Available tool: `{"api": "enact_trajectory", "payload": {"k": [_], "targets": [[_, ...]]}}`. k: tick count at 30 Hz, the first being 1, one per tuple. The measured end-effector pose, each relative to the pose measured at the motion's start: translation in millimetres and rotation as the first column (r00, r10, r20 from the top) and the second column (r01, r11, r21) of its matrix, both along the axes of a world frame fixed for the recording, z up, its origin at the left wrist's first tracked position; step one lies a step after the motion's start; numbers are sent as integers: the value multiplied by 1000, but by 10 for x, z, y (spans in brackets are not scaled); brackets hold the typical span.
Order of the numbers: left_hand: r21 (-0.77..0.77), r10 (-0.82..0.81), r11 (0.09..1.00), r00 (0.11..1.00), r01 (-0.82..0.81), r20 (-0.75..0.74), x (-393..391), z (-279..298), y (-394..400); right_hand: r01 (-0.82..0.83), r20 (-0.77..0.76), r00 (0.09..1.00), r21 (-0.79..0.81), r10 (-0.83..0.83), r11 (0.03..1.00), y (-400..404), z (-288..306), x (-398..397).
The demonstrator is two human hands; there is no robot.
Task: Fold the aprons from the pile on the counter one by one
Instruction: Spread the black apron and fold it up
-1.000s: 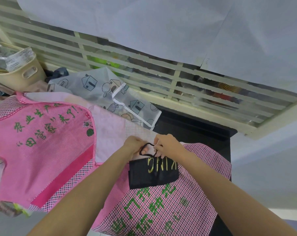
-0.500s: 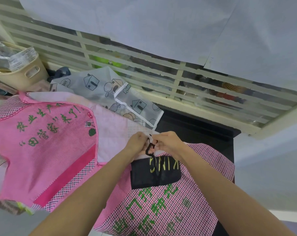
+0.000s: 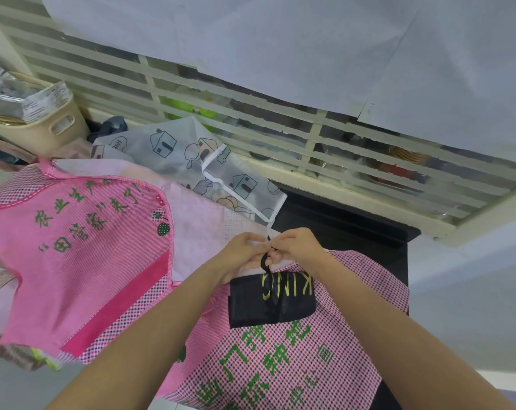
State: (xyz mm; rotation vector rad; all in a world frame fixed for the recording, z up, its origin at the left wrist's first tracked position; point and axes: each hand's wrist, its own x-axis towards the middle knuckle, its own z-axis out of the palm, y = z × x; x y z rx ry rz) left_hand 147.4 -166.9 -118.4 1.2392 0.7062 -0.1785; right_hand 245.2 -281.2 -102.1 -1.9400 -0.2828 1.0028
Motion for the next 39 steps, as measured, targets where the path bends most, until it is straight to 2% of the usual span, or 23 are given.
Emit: {"api": "enact_trajectory", "payload": {"k": [2, 6, 9, 11, 14, 19, 21, 24, 27, 29, 32, 34, 36, 39], "targets": [[-31, -40, 999, 999, 41, 21, -21, -1, -8, 35, -102, 994, 96, -26, 995, -64, 53, -1], [-46, -24, 999, 999, 25, 25, -6, 12, -6, 42, -165, 986, 131, -20, 990, -119, 76, 19], [48, -65, 997, 998, 64, 9, -6, 14, 8, 73, -251, 967, 144, -36, 987, -174, 71, 61], [80, -76, 994, 997, 77, -20, -11, -6, 15, 27, -272, 962, 130, 9, 991, -195, 92, 93], [46, -76, 996, 996, 78, -43, 2, 9, -28, -136, -185, 973, 30, 139, 990, -158, 152, 131], [-37, -75, 997, 992, 71, -105, 18, 91, -80, -272, -87, 960, -48, 267, 961, -86, 250, 185], [-33, -106, 994, 988, 103, -109, 8, 98, -74, -354, 6, 934, -137, 358, 925, -62, 253, 200], [36, -127, 991, 987, 131, -102, 13, 90, -105, -420, 204, 842, -333, 499, 844, -5, 183, 196], [129, -108, 985, 990, 119, -88, 57, 42, -163, -358, 390, 719, -503, 576, 787, 105, 63, 145], [135, -73, 987, 994, 84, -83, 73, 28, -183, -321, 471, 630, -566, 617, 759, 158, 39, 103], [26, 28, 999, 996, -26, -87, 65, 57, -171, -348, 543, 485, -599, 686, 721, 158, 80, 83], [-66, 64, 995, 991, -71, -116, 56, 90, -152, -394, 552, 428, -598, 716, 697, 129, 96, 86], [-144, 50, 987, 991, -68, -127, 56, 118, -121, -415, 570, 441, -555, 693, 721, 95, 100, 93], [-180, 29, 982, 987, -58, -159, 61, 111, -90, -438, 587, 530, -428, 612, 790, 31, 132, 105]]}}
